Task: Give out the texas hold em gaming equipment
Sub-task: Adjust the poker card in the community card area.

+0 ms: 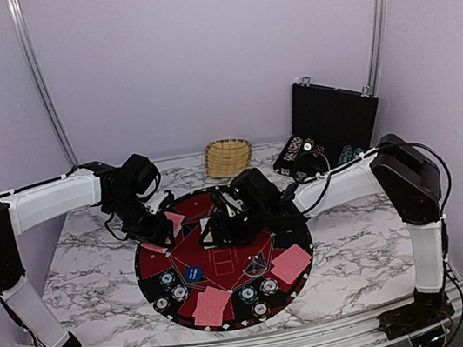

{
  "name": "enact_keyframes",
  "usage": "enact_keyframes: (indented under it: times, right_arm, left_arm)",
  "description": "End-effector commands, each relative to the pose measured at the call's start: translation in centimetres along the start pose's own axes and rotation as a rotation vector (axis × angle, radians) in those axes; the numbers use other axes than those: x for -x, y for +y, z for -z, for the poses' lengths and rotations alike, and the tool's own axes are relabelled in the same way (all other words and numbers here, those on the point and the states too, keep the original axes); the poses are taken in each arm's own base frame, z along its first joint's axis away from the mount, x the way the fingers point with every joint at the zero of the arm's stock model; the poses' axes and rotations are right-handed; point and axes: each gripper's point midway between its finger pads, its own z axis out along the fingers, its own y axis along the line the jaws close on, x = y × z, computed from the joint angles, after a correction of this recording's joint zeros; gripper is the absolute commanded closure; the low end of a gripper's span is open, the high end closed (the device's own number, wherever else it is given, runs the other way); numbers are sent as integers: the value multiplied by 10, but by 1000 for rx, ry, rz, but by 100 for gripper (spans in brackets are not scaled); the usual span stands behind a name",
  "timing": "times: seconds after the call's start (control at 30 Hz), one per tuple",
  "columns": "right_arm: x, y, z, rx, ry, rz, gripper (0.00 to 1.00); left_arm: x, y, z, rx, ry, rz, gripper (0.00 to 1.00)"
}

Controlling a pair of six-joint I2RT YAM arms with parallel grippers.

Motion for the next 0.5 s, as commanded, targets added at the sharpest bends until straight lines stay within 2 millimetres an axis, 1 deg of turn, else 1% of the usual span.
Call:
enact_keyframes:
  times: [0.0, 0.07, 0.17, 0.3, 0.47]
  right_arm:
    - [-4, 13, -14, 38, 20, 8, 25]
    - [-6, 12, -19, 46, 24, 4, 25]
    - [-9, 4, -29, 38, 39, -5, 25]
    - [-7, 0, -37, 40, 40, -10, 25]
    - [1, -18, -41, 8, 27, -32, 25]
  left_arm:
    - [6, 1, 13, 6, -52, -3, 58]
    - [6, 1, 14, 7, -55, -2, 58]
    - [6, 1, 15, 5, -56, -3, 58]
    - [5, 1, 16, 3, -58, -2, 58]
    - [3, 1, 16, 4, -57, -3, 58]
